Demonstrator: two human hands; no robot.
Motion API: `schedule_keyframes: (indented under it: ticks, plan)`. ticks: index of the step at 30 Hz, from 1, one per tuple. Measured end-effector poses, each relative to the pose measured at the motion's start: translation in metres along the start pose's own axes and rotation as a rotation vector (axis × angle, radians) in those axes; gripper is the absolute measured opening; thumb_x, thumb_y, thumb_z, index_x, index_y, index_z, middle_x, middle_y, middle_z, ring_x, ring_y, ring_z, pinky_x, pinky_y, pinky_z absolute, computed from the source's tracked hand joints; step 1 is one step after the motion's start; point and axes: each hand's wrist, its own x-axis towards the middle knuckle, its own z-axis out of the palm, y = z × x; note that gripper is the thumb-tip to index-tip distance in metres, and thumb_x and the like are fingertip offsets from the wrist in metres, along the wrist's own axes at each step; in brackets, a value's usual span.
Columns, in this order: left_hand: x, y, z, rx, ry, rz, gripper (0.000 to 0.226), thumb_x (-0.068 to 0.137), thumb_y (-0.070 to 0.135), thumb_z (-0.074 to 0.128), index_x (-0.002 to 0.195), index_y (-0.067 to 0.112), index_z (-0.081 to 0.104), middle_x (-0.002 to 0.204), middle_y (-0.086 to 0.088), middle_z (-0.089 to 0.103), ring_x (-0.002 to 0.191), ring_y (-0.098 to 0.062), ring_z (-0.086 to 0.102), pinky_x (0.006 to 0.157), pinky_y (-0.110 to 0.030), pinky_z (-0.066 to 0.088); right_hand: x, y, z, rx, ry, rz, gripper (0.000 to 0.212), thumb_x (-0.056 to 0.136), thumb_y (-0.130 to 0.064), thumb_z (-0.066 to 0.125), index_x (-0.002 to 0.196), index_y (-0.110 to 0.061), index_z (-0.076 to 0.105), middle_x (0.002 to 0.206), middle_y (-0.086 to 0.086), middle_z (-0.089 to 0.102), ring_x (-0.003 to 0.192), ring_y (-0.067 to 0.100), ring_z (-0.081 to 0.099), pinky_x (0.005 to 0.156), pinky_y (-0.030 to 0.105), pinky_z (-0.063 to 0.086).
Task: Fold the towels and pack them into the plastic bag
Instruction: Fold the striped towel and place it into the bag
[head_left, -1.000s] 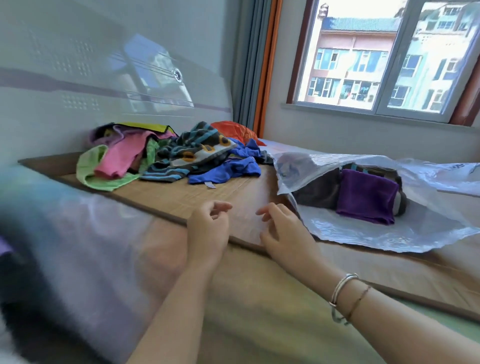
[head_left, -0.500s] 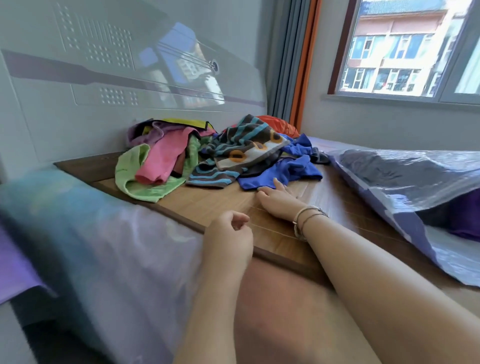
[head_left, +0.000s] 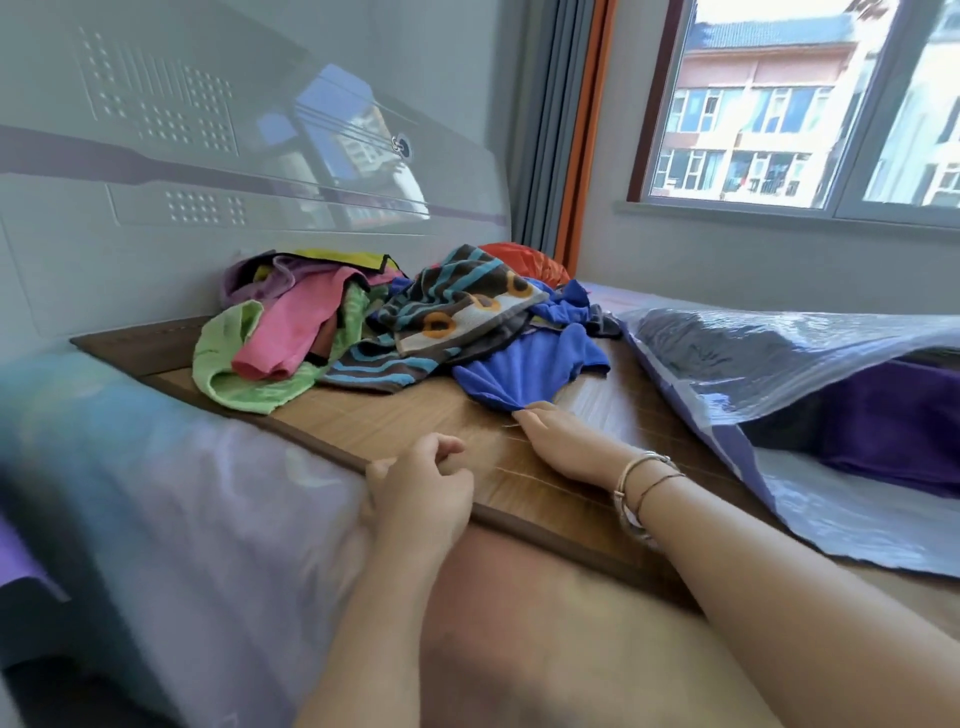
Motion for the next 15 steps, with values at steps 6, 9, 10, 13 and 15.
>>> schedule_keyframes:
  ticks: [6,9,10,13,15]
  plan:
    - [-0.059,0.010,0.015,0.171,-0.048,0.069,0.045,0.090,0.024,0.053,0.132,0.037,0.044,0.148,0.001,0.039,0.143,-0.017,0.026,0.113,-0.040,0.028,-0.106,0.025,-0.025,0.048,0.003,-0.112,0.038,0.104,-0.023,0.030,0.128,-0.015,0.058,0.135,-0.002,0.053,0.125,0.009,0.045,0.102,0.018,0.027]
    - [-0.086,0.021,0.021,0.178,-0.082,0.132,0.057,0.089,0.024,0.055,0.142,0.035,0.034,0.150,-0.002,0.037,0.142,-0.020,0.029,0.111,-0.042,0.031,-0.155,0.034,-0.025,0.110,0.042,-0.162,0.038,0.104,-0.019,0.029,0.125,-0.019,0.061,0.129,-0.008,0.056,0.121,0.002,0.046,0.101,0.012,0.028]
    - [-0.093,0.024,0.022,0.174,-0.095,0.146,0.060,0.090,0.024,0.055,0.144,0.035,0.032,0.150,-0.001,0.037,0.141,-0.020,0.030,0.110,-0.042,0.032,-0.168,0.036,-0.024,0.151,0.058,-0.171,0.038,0.104,-0.017,0.030,0.124,-0.018,0.062,0.127,-0.009,0.057,0.121,0.002,0.047,0.102,0.013,0.029]
    - [-0.112,0.031,0.027,0.226,-0.138,0.189,0.063,0.092,0.021,0.052,0.147,0.037,0.026,0.152,0.003,0.034,0.145,-0.021,0.022,0.110,-0.045,0.031,-0.195,0.036,-0.023,0.271,0.065,-0.173,0.035,0.103,-0.017,0.034,0.114,-0.022,0.067,0.113,-0.017,0.061,0.111,-0.003,0.052,0.097,0.013,0.033]
    - [-0.120,0.034,0.031,0.244,-0.123,0.215,0.063,0.092,0.020,0.052,0.147,0.038,0.028,0.152,0.006,0.033,0.145,-0.020,0.022,0.111,-0.047,0.030,-0.201,0.034,-0.023,0.320,0.080,-0.164,0.033,0.102,-0.024,0.038,0.099,-0.026,0.070,0.103,-0.020,0.065,0.104,-0.008,0.055,0.091,0.013,0.037]
